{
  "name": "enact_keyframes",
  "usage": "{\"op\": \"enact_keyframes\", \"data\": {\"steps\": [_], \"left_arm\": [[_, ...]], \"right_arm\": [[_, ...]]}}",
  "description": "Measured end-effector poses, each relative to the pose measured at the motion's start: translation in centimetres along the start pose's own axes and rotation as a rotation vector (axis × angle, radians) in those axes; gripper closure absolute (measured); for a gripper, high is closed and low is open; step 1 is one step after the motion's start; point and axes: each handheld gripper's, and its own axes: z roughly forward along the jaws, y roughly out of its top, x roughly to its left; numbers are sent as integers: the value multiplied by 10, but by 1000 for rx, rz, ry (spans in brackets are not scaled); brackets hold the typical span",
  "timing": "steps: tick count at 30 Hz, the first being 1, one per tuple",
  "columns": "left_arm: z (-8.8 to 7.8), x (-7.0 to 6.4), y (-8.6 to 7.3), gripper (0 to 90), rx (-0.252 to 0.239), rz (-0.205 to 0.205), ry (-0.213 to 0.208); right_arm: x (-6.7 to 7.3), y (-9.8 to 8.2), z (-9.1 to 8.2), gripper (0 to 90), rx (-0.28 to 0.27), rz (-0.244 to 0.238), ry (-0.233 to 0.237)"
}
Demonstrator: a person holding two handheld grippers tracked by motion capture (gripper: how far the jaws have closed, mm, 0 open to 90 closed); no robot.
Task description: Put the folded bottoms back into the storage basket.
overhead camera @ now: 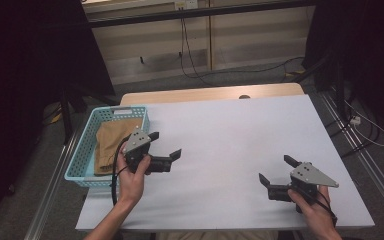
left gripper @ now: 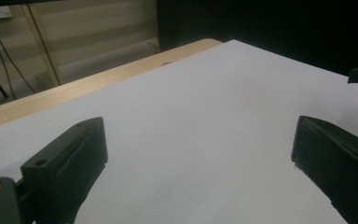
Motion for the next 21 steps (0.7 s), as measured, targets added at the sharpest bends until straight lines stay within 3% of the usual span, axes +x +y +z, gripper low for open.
{"op": "enact_keyframes", "data": {"steps": [6,11,21], "left_arm": [[8,-7,-13,36,26,-40,-4],[10,-10,-22,36,56,-15,-7],[6,-13,-40,36,57,-27,6]], "right_arm": [[0,0,0,10,1,-2,-1],[1,0,-1,10,4,-1,-4],[1,0,-1,10,2,-3,-2]]}}
